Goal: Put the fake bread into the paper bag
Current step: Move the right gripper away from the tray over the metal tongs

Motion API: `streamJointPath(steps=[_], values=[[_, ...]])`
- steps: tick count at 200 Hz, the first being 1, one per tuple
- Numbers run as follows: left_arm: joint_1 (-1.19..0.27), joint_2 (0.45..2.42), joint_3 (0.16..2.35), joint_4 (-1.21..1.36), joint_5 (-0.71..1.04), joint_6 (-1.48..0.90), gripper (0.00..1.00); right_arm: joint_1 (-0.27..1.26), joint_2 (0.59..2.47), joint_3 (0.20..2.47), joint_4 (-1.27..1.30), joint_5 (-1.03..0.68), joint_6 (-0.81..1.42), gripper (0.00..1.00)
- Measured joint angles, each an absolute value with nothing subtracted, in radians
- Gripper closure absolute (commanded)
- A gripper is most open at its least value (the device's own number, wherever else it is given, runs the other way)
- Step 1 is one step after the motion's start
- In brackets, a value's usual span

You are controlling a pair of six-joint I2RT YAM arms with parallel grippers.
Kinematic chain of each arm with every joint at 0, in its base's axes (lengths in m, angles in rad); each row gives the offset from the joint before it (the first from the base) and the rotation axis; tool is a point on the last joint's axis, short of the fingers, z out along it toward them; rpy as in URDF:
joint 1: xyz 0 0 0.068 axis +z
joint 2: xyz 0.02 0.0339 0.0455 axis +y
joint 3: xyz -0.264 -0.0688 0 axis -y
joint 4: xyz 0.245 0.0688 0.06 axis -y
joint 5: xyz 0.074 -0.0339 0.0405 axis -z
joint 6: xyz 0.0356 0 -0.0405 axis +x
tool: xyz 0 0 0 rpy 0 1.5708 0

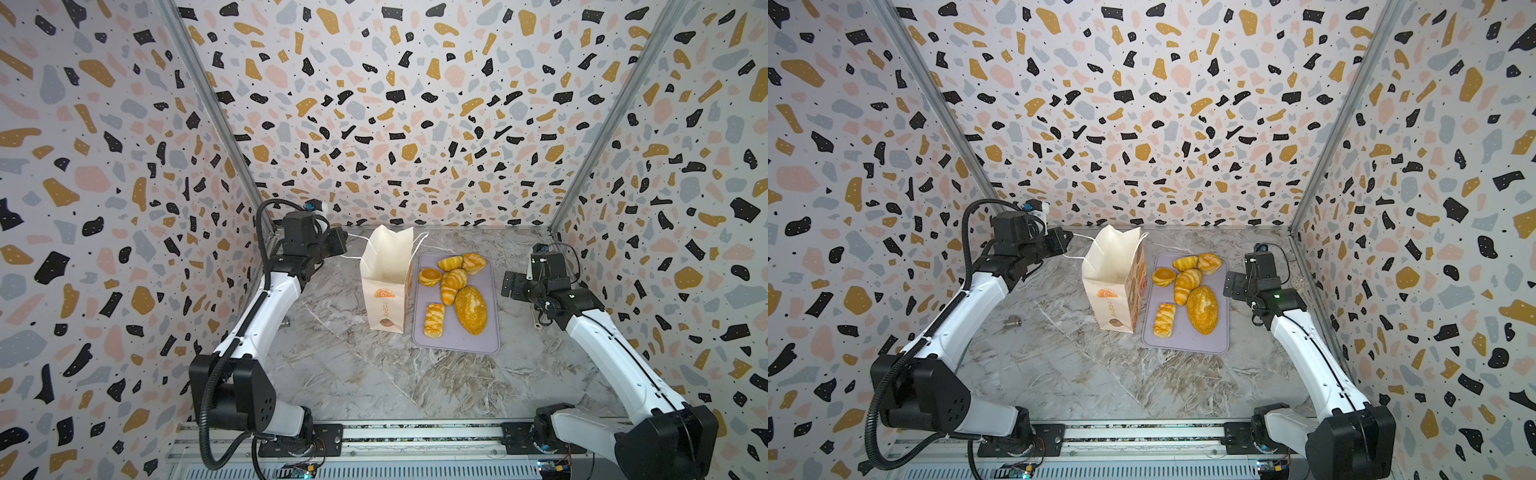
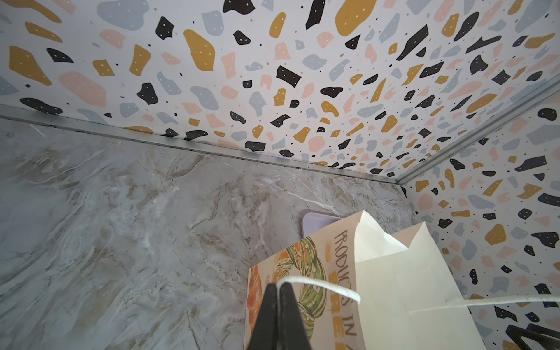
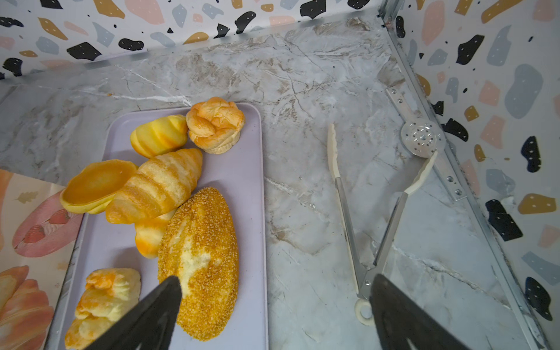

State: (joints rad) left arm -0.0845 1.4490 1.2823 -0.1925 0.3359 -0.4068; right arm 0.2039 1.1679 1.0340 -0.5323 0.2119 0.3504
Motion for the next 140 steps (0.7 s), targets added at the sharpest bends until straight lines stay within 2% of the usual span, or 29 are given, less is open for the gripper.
streamJointPath(steps=[140], values=[[-0.06, 1.408, 1.2, -0.037, 0.478, -0.472, 1.0, 0.016, 1.368, 1.106, -0.661, 0.26, 0.33, 0.01]])
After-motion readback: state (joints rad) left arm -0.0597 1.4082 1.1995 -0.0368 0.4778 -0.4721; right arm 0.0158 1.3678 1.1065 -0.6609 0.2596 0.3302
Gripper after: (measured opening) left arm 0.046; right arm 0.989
